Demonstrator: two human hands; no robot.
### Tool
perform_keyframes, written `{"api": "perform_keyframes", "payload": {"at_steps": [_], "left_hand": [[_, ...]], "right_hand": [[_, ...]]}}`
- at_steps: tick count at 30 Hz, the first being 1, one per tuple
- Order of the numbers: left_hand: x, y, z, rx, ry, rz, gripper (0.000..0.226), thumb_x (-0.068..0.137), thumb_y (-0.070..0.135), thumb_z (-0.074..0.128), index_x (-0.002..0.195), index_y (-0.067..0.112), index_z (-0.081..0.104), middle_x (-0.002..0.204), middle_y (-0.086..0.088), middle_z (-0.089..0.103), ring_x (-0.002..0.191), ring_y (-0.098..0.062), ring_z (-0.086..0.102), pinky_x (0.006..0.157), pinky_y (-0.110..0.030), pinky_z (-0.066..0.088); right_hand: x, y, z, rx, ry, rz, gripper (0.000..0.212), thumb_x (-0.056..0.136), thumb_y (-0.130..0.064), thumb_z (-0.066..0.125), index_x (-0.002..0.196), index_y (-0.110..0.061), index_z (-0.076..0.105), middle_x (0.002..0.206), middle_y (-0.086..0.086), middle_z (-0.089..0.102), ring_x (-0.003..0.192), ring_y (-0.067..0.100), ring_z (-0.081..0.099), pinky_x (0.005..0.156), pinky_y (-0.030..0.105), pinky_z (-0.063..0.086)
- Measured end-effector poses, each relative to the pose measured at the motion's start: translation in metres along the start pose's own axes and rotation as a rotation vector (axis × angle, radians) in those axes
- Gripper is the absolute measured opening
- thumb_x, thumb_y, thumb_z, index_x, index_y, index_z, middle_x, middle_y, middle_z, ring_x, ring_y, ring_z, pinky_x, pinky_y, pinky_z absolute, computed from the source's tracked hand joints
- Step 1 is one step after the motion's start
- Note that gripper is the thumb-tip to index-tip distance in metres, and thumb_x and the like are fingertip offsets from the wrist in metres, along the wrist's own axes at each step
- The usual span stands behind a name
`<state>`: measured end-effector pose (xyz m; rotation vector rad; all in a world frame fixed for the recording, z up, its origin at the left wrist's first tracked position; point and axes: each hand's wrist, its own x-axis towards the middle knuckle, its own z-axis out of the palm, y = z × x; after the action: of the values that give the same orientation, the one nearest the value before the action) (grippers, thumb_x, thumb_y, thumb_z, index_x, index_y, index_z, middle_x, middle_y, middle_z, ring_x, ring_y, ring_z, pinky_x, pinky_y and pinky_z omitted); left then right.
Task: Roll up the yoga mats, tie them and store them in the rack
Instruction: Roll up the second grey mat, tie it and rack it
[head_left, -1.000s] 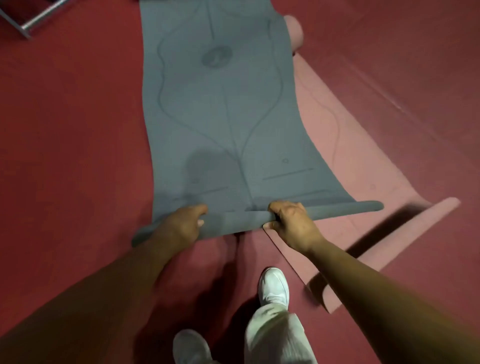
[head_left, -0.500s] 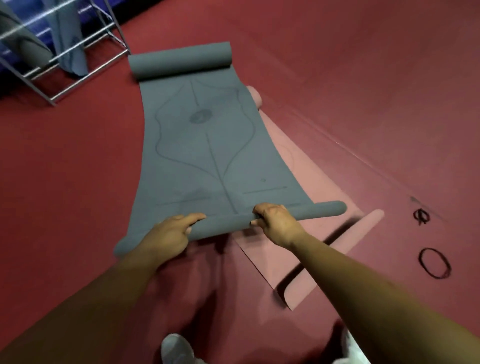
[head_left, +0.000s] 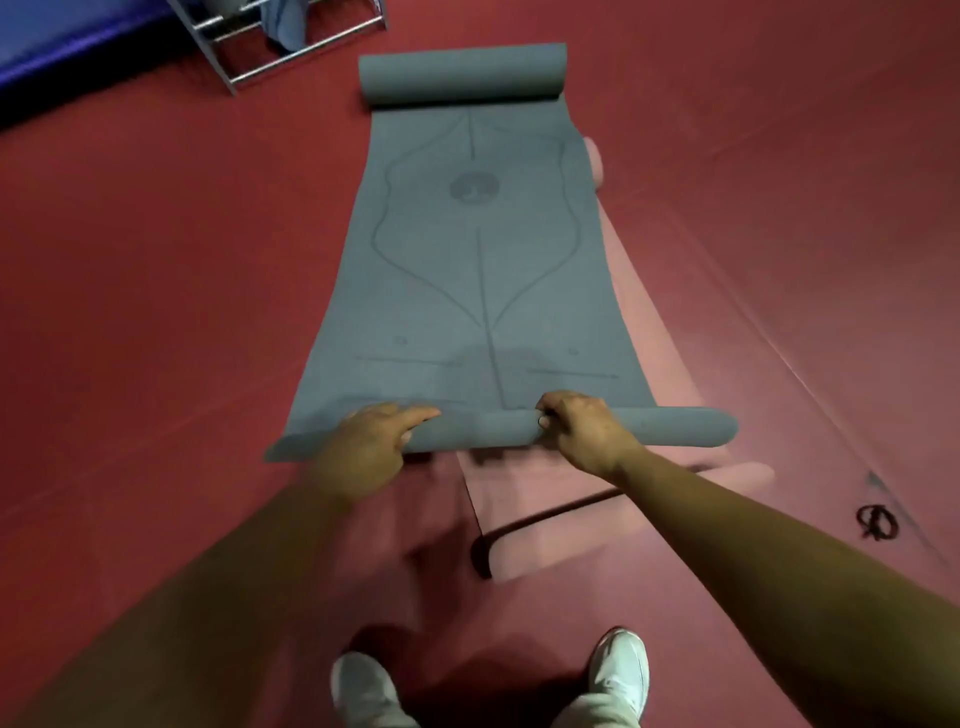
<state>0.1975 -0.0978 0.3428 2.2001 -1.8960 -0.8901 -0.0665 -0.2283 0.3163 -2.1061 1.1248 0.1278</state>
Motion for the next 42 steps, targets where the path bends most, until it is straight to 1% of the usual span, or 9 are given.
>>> {"api": "perform_keyframes", "payload": {"at_steps": [6,13,17,24,26,28,32,36,42], "left_hand": [[-0.008,-0.005,0.049,-0.065,-0.021,-0.031,0.05,0.09,0.023,0.041,0.137,0.034,0.054,0.117,-0.002,0.063,0.113,-0.026,0.057,0.099,-0.039,0.044],[-0.009,-0.04,0.111,-0.137,-0.006,-0.071,0.053,0.087,0.028,0.038,0.137,0.028,0.056,0.112,-0.006,0.064,0.108,-0.028,0.059,0.097,-0.039,0.045],[-0.001,-0.053,0.17,-0.14,-0.058,-0.141,0.043,0.098,0.011,0.047,0.138,0.024,0.055,0.133,-0.007,0.059,0.126,-0.026,0.052,0.109,-0.032,0.036],[0.024,-0.063,0.292,-0.179,-0.063,-0.198,0.046,0.096,0.003,0.048,0.138,0.021,0.056,0.131,-0.009,0.061,0.123,-0.026,0.055,0.105,-0.033,0.04],[0.034,-0.073,0.313,-0.151,-0.068,-0.194,0.045,0.098,0.009,0.047,0.141,0.022,0.052,0.134,-0.008,0.058,0.126,-0.025,0.052,0.106,-0.027,0.036],[0.041,-0.091,0.33,-0.043,-0.115,-0.167,0.051,0.098,0.031,0.046,0.148,0.023,0.042,0.137,-0.009,0.055,0.128,-0.025,0.049,0.107,-0.026,0.033],[0.048,-0.129,0.365,0.169,-0.21,-0.14,0.091,0.078,0.07,0.042,0.155,0.026,0.019,0.128,-0.01,0.051,0.121,-0.026,0.05,0.104,-0.032,0.04],[0.06,-0.153,0.382,0.203,-0.198,-0.099,0.09,0.076,0.078,0.036,0.152,0.034,0.018,0.129,-0.005,0.054,0.121,-0.023,0.052,0.102,-0.036,0.043],[0.083,-0.147,0.355,0.328,-0.211,-0.053,0.072,0.086,0.065,0.054,0.145,0.035,0.027,0.13,-0.002,0.056,0.119,-0.022,0.054,0.097,-0.035,0.045]], "right_hand": [[-0.021,0.022,0.015,0.03,-0.007,0.095,0.011,0.096,-0.015,0.059,0.102,-0.01,0.065,0.105,0.01,0.069,0.101,0.031,0.06,0.079,0.028,0.038],[-0.002,0.04,0.061,0.013,-0.02,0.096,0.012,0.095,-0.017,0.059,0.104,-0.012,0.066,0.102,0.011,0.07,0.099,0.03,0.061,0.079,0.03,0.041],[0.015,0.076,0.103,-0.002,-0.1,0.046,0.012,0.095,-0.015,0.056,0.101,-0.011,0.065,0.103,0.013,0.07,0.099,0.034,0.06,0.082,0.033,0.044],[0.045,0.171,0.181,-0.042,-0.237,0.031,0.012,0.096,-0.016,0.054,0.099,-0.014,0.065,0.107,0.012,0.069,0.1,0.031,0.059,0.081,0.029,0.043],[0.062,0.19,0.198,-0.033,-0.237,-0.012,0.011,0.096,-0.018,0.055,0.101,-0.014,0.064,0.102,0.01,0.069,0.096,0.029,0.06,0.077,0.027,0.041],[0.08,0.203,0.216,-0.007,-0.221,-0.072,0.009,0.096,-0.02,0.059,0.103,-0.015,0.06,0.092,0.008,0.068,0.085,0.026,0.058,0.071,0.027,0.039],[0.116,0.214,0.254,0.008,-0.202,-0.194,0.009,0.095,-0.02,0.06,0.096,-0.019,0.051,0.077,0.006,0.063,0.073,0.026,0.054,0.067,0.031,0.041],[0.141,0.229,0.274,0.0,-0.257,-0.205,0.015,0.096,-0.021,0.06,0.085,-0.022,0.049,0.064,-0.003,0.052,0.061,0.014,0.046,0.062,0.028,0.037],[0.152,0.226,0.26,-0.061,-0.253,-0.228,0.013,0.098,-0.02,0.056,0.087,-0.019,0.049,0.063,-0.003,0.048,0.06,0.013,0.041,0.059,0.023,0.036]]}}
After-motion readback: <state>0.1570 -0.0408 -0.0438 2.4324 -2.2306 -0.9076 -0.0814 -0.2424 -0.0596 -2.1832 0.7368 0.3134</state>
